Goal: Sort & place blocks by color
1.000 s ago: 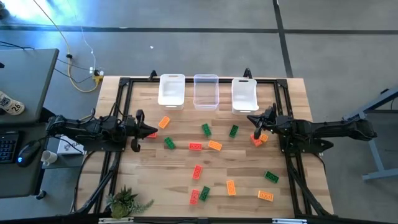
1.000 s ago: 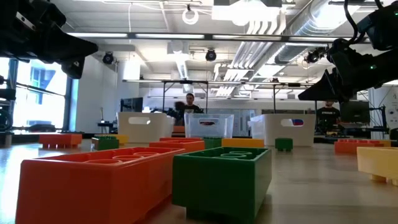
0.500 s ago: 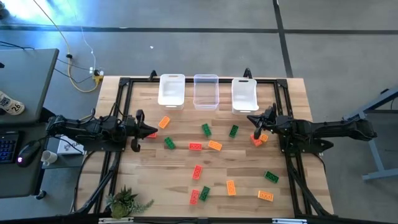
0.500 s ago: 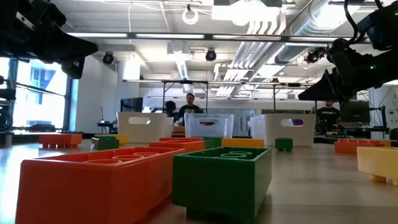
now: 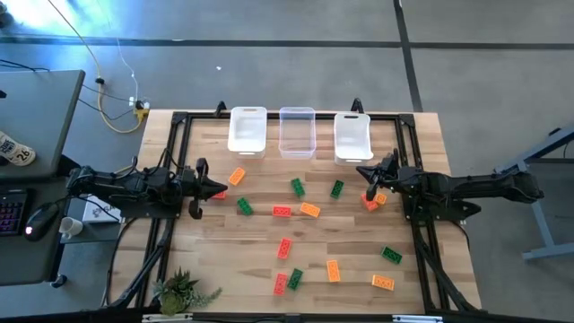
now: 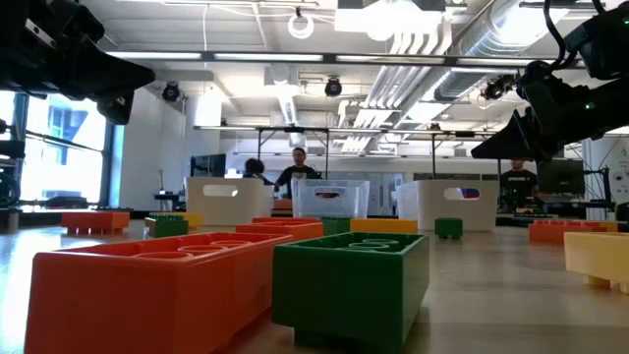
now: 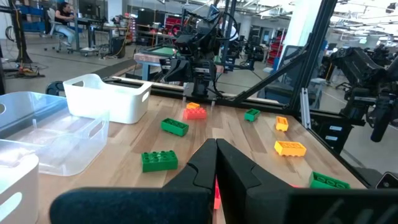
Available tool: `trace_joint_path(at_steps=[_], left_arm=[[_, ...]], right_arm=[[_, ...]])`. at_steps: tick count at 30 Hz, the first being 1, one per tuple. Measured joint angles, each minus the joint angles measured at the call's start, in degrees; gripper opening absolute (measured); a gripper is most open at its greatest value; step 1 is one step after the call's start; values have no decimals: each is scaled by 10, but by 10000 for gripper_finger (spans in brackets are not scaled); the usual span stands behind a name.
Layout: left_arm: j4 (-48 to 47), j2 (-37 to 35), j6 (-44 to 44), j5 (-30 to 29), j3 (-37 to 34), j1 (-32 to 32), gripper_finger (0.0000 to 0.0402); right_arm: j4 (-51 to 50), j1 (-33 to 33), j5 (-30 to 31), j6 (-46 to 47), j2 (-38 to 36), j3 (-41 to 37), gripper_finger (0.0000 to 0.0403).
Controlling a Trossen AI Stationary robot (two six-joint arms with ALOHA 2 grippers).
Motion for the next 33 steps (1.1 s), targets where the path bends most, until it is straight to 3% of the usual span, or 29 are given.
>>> trace_joint_path(at_steps=[12, 33], left_arm=[[0, 0, 0, 0, 0, 0, 0], [2, 0, -9, -12, 0, 0, 0]], right_arm=[[0, 0, -2, 4, 0, 0, 0], [14, 0, -24, 258, 0, 1, 0]])
